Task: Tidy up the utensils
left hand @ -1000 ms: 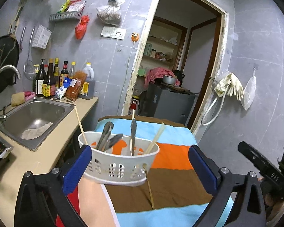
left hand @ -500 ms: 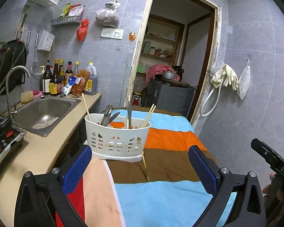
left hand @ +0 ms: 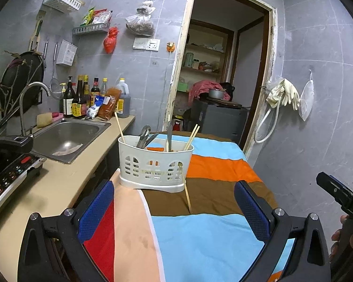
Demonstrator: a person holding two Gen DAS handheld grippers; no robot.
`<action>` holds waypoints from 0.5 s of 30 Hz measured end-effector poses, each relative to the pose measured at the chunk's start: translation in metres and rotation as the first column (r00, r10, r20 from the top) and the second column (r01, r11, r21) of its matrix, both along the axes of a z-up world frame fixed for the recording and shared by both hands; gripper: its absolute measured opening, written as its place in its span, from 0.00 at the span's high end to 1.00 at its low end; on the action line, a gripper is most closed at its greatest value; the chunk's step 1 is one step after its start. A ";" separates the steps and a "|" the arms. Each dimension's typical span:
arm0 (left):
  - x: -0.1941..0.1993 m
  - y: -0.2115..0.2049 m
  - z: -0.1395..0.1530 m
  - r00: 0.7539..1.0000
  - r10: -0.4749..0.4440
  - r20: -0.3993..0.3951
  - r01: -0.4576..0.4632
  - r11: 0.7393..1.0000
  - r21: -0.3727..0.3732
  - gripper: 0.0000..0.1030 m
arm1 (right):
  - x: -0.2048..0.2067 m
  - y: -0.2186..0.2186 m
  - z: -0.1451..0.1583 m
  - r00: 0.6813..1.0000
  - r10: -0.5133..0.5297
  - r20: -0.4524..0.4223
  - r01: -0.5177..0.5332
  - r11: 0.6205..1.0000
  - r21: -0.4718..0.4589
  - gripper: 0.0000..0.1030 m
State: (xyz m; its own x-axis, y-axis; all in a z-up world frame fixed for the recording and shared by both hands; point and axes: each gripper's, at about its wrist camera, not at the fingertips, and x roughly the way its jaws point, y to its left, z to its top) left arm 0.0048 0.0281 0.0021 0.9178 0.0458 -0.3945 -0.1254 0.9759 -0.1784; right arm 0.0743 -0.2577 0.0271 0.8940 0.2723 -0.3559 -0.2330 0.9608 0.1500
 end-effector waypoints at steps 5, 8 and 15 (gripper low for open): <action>0.002 0.005 -0.001 1.000 0.007 -0.002 -0.007 1.000 -0.001 0.01 | 0.002 0.005 -0.002 1.000 0.008 -0.011 -0.008 1.000 0.001 0.02; 0.004 0.008 -0.001 1.000 0.010 -0.002 -0.010 1.000 0.000 0.01 | 0.004 0.008 -0.003 1.000 0.011 -0.015 -0.011 1.000 0.000 0.02; 0.007 0.009 -0.001 1.000 0.006 -0.005 -0.006 1.000 0.003 0.01 | 0.006 0.009 -0.002 1.000 0.011 -0.017 -0.011 1.000 -0.001 0.02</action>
State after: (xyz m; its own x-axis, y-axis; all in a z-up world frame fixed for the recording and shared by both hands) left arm 0.0117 0.0376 0.0006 0.9154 0.0526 -0.3990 -0.1322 0.9757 -0.1747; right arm 0.0800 -0.2482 0.0248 0.8850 0.2811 -0.3711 -0.2406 0.9586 0.1525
